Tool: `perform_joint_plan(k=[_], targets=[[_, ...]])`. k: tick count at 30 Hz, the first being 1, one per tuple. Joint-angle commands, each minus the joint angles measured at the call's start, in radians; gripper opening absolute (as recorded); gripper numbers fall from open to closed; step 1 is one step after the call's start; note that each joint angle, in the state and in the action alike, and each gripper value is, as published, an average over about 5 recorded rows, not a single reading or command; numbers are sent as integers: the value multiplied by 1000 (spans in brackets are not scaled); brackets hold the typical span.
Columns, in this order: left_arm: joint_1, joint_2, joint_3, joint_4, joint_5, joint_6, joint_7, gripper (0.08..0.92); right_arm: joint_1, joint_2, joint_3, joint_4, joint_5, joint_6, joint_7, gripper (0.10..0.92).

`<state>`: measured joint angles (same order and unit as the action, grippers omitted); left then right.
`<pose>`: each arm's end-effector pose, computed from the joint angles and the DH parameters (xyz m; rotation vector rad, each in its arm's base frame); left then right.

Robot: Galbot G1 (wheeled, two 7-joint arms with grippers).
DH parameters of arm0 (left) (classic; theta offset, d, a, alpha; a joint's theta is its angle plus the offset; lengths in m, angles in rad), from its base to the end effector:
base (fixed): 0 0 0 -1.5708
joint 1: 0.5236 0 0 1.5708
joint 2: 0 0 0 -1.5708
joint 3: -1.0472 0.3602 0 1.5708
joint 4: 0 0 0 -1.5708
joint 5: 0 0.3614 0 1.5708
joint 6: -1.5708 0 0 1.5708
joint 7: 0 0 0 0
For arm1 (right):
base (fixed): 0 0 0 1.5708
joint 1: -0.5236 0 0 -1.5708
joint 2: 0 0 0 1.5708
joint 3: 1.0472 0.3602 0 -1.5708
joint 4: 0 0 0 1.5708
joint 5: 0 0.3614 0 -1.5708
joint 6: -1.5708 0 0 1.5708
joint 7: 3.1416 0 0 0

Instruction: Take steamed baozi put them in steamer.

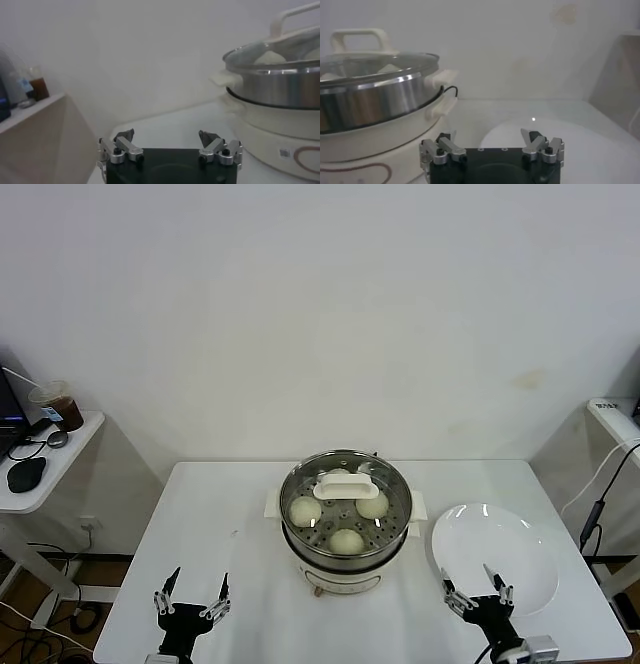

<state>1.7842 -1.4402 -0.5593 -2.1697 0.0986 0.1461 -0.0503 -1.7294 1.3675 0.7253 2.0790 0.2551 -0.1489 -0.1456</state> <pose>0.1176 0.0309 -0.3143 0.0093 -2.8497 -0.3376 0.1343 -0.0992 -0.3253 0.1018 -2.8464 -0.0007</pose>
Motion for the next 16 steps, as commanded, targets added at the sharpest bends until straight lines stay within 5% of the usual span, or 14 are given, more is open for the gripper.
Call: perform_joint_plan(k=[1, 16], targets=[[42, -3, -9, -44, -34, 11, 23, 823, -23, -11, 8, 39, -45, -52, -31, 823], [63, -10, -10, -64, -35, -5, 42, 823, -36, -16, 21, 71, -49, -64, -28, 823]])
